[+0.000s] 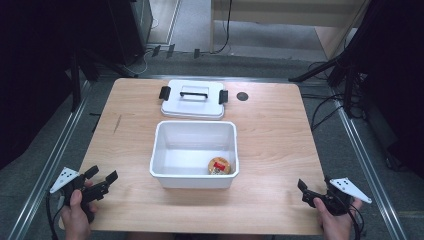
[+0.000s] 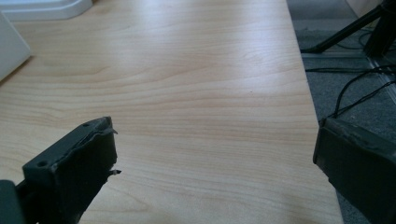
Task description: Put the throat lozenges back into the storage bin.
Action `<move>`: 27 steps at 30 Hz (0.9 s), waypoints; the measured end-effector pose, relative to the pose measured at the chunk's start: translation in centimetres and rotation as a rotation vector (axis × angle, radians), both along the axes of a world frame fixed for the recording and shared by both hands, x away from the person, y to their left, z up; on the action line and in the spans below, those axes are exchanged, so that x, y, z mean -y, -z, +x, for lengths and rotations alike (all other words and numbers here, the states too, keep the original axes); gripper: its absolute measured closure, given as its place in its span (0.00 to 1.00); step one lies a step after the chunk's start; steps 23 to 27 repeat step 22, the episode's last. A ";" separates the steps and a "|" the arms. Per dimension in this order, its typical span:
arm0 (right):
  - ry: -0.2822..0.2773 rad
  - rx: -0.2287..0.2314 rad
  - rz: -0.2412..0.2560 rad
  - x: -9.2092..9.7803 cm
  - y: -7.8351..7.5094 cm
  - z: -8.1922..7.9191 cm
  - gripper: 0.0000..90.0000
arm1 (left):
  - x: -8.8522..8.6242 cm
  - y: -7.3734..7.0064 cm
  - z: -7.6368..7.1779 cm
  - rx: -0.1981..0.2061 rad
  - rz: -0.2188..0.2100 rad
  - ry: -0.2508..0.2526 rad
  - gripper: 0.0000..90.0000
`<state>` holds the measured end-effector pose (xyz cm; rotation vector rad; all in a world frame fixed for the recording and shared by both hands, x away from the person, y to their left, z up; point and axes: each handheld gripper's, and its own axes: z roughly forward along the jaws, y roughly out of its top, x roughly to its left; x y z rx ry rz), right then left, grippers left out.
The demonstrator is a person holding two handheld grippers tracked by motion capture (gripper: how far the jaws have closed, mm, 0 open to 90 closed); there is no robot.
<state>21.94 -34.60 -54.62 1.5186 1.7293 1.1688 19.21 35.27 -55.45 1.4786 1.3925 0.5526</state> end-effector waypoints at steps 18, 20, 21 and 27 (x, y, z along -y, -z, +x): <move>0.011 -0.018 -0.004 -0.2 0.1 -0.1 0.00 | 0.0 0.0 0.1 -0.006 -0.003 0.002 0.16; 0.009 -0.020 -0.004 -0.3 0.1 -0.1 0.00 | 0.0 0.0 0.1 -0.006 -0.002 0.003 0.16; 0.007 -0.022 -0.004 -0.3 0.1 -0.1 0.00 | 0.0 0.0 0.1 -0.006 -0.003 0.002 0.16; 0.006 -0.025 -0.006 -0.3 0.1 -0.1 0.00 | 0.0 0.0 0.1 -0.005 -0.003 0.002 0.16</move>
